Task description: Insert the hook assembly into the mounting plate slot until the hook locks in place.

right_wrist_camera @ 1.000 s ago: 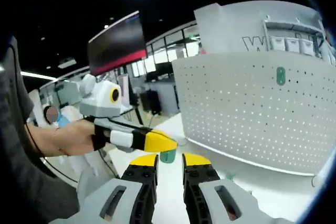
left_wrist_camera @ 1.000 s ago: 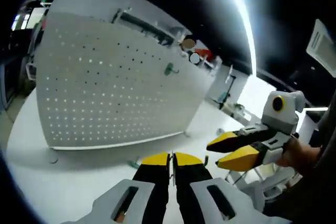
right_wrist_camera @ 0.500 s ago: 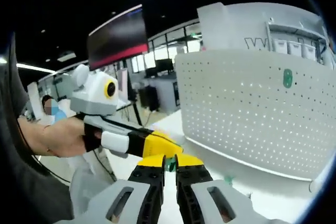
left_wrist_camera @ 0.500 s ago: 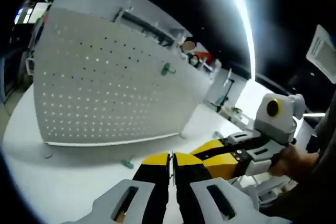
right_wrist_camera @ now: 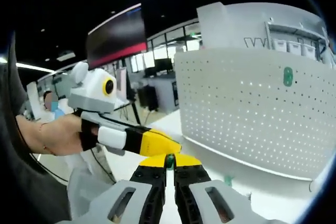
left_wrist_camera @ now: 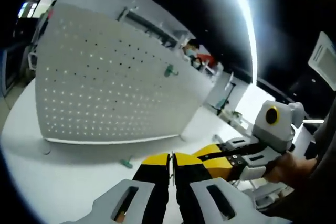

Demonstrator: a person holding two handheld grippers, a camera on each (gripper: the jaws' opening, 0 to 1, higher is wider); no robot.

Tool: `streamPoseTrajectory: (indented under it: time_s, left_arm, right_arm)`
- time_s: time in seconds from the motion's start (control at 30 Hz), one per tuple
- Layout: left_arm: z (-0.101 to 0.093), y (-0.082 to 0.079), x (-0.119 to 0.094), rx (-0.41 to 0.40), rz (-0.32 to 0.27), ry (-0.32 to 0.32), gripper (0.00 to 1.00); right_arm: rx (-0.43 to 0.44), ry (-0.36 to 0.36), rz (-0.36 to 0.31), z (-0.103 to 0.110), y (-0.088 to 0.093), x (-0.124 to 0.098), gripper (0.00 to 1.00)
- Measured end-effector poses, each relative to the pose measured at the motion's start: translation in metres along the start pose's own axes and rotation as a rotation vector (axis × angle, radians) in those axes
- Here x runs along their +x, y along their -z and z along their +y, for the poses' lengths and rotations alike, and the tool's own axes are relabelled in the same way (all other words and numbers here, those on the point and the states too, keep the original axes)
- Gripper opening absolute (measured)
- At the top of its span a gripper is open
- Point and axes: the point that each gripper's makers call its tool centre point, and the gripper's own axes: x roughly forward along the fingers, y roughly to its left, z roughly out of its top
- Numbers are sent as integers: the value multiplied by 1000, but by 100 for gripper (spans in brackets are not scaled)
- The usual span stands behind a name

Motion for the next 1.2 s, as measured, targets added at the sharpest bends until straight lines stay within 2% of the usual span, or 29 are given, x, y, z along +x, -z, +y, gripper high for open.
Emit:
streamPoseTrajectory:
  time_s: [0.13,0.4,0.6,0.67,0.73,0.87,0.93,1.0,1.07,1.2]
  left_arm:
    - [-1,2,-1,33,2,-17,1]
    - [-1,1,-1,-12,-23,-25,1]
    - [-2,3,0,-17,-15,-11,2]
    - [-4,0,0,-13,-42,3,3]
    - [-4,1,0,-18,-39,12,4]
    - [-6,3,0,15,-33,23,6]
    - [-7,2,0,6,-35,35,10]
    - [-6,-5,-1,-35,-84,36,22]
    - [-3,-4,-2,-48,-83,33,31]
    - [-1,-7,-6,-23,-102,37,37]
  right_arm:
    - [11,-6,1,1,2,0,2]
    - [88,-9,-6,1,3,-2,1]
    - [61,5,-17,2,4,-5,0]
    - [51,11,-29,1,2,-6,0]
    - [44,9,-21,0,3,-6,0]
    - [38,10,-15,-2,4,-6,0]
    - [36,18,-13,-4,5,-6,0]
    - [35,19,-14,-5,6,-6,0]
    - [31,22,-14,-6,6,-6,0]
    - [21,40,-17,-13,5,-8,0]
